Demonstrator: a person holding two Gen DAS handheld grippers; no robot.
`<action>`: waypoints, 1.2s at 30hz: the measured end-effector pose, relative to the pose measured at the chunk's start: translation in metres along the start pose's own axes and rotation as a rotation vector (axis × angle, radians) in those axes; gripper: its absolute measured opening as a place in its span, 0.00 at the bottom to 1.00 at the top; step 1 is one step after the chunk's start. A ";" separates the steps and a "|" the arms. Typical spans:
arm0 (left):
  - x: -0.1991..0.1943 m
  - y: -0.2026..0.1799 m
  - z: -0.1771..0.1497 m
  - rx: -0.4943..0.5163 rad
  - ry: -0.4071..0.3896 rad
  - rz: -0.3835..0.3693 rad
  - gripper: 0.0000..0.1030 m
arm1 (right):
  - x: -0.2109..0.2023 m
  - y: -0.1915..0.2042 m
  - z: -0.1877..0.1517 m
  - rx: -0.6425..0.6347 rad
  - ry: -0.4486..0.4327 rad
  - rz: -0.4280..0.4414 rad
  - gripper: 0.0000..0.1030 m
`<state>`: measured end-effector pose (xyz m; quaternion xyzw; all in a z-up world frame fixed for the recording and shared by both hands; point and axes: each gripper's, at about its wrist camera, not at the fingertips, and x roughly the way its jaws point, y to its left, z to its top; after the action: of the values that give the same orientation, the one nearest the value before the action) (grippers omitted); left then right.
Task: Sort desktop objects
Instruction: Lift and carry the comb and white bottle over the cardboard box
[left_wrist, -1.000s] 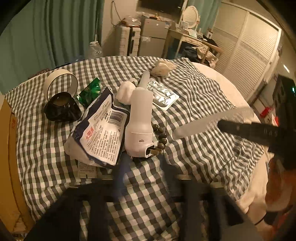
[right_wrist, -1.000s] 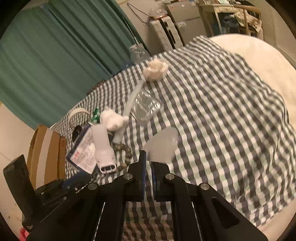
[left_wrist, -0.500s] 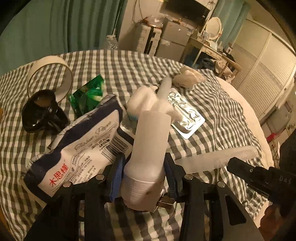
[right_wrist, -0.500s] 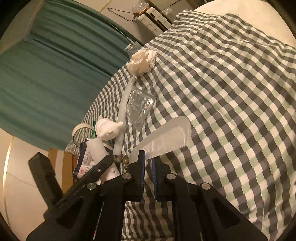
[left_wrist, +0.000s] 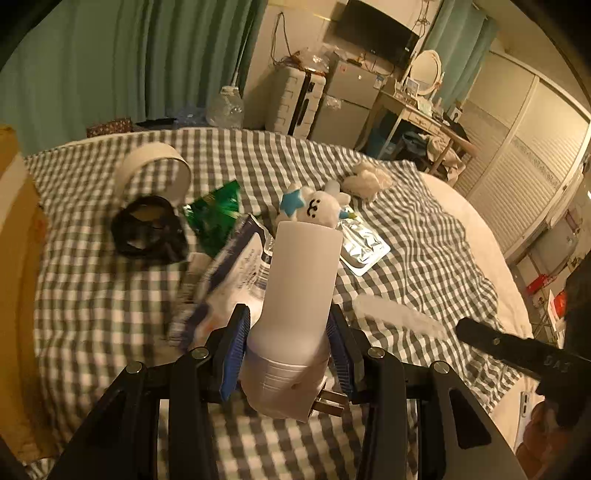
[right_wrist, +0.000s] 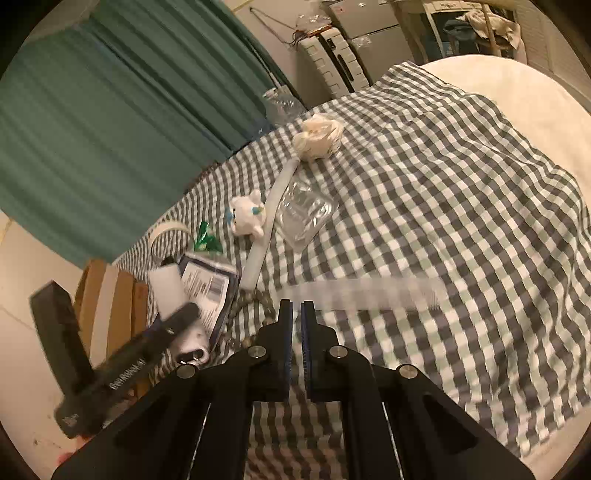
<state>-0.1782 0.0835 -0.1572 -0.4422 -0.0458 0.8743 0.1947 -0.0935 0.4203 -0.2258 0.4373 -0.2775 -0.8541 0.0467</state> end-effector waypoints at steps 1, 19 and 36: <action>-0.006 0.002 -0.001 0.000 -0.005 -0.002 0.42 | 0.000 -0.002 -0.003 0.027 0.007 0.006 0.05; 0.031 -0.016 -0.012 0.035 0.063 -0.017 0.42 | 0.060 -0.116 -0.005 0.600 -0.110 0.226 0.56; -0.049 -0.003 0.006 0.028 -0.047 -0.015 0.42 | -0.026 -0.042 0.004 0.273 -0.237 0.167 0.04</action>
<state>-0.1557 0.0680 -0.1162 -0.4186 -0.0415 0.8835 0.2060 -0.0744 0.4658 -0.2267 0.3114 -0.4296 -0.8473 0.0248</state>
